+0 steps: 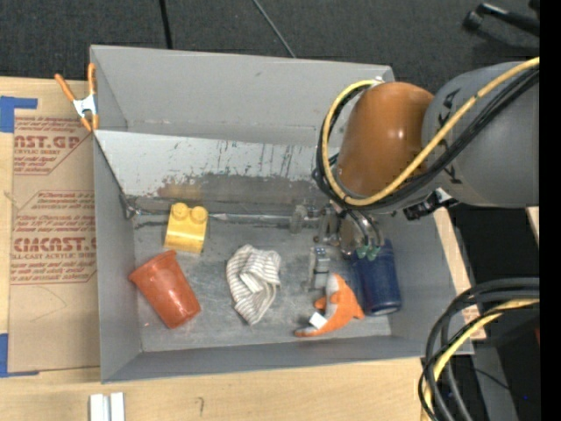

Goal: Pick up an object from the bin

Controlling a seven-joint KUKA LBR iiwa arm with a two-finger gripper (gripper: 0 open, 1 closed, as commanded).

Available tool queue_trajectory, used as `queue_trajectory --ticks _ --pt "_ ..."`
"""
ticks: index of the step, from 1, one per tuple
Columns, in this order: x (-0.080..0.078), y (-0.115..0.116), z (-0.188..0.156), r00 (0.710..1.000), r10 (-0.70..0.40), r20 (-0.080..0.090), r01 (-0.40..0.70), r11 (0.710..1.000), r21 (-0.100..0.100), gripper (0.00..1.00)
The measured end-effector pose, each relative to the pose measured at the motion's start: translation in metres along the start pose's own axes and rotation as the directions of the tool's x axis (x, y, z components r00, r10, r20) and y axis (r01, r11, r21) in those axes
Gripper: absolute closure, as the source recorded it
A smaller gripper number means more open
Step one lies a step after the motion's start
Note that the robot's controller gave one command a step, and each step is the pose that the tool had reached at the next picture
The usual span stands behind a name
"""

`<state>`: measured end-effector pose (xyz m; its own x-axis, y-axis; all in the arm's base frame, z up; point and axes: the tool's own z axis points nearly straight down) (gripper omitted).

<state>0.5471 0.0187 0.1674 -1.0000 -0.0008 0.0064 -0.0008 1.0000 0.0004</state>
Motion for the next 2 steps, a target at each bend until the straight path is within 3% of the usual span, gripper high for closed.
queue_trajectory --ticks 1,2 --pt "-0.002 0.000 -0.005 1.000 0.000 0.008 0.000 1.000 0.000 0.00" --pt "0.014 0.023 0.037 1.000 -0.001 0.016 0.001 1.000 0.000 0.00"
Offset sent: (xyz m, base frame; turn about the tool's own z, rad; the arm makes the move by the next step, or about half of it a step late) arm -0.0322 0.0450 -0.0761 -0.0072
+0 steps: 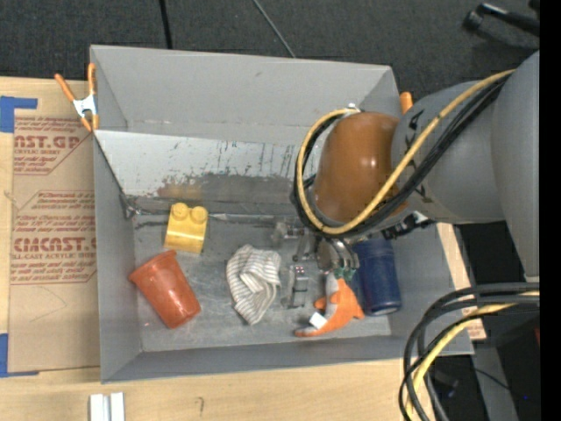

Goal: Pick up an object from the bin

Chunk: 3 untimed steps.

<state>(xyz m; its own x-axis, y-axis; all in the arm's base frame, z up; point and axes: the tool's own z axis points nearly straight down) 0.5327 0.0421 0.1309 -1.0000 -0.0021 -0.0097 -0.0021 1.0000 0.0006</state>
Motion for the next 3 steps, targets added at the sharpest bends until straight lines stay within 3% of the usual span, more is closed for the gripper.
queue_trajectory --ticks 1,2,3 --pt "0.004 0.008 0.044 0.999 -0.035 -0.008 0.035 0.999 -0.001 0.00" --pt "-0.019 0.063 0.059 0.994 -0.105 -0.007 0.105 0.994 -0.003 1.00" --pt "-0.019 0.063 0.059 0.994 -0.105 -0.007 0.105 0.994 -0.003 1.00"
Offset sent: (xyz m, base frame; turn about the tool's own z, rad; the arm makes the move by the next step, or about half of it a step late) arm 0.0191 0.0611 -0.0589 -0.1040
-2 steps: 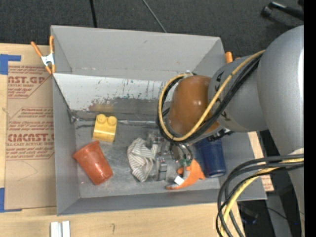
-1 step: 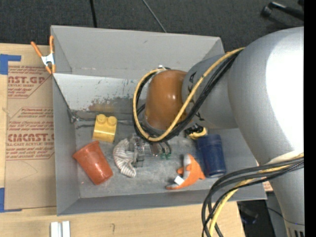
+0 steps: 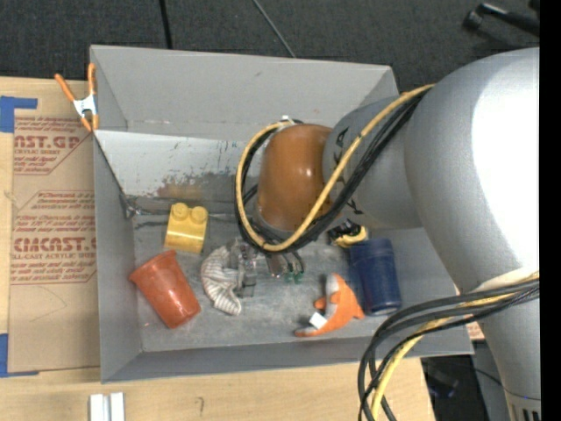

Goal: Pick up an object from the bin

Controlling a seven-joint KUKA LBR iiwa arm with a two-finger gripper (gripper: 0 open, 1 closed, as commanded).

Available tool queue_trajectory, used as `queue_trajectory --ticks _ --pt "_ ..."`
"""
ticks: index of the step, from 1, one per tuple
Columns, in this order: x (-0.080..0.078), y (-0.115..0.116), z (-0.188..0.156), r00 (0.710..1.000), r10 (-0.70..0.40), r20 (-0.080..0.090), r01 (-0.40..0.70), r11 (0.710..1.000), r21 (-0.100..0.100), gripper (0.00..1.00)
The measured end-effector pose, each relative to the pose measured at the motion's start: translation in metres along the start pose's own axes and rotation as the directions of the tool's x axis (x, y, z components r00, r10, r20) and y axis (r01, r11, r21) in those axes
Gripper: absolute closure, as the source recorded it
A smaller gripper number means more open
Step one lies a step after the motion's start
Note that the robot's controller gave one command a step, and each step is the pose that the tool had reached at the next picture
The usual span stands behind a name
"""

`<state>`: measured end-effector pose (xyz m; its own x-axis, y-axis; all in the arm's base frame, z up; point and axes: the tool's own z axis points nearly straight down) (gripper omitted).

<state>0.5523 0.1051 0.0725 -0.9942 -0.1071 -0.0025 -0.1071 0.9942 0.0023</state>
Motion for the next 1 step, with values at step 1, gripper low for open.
queue_trajectory --ticks 1 --pt "0.0151 -0.0155 -0.1916 0.999 -0.032 -0.004 0.032 0.999 0.002 1.00"
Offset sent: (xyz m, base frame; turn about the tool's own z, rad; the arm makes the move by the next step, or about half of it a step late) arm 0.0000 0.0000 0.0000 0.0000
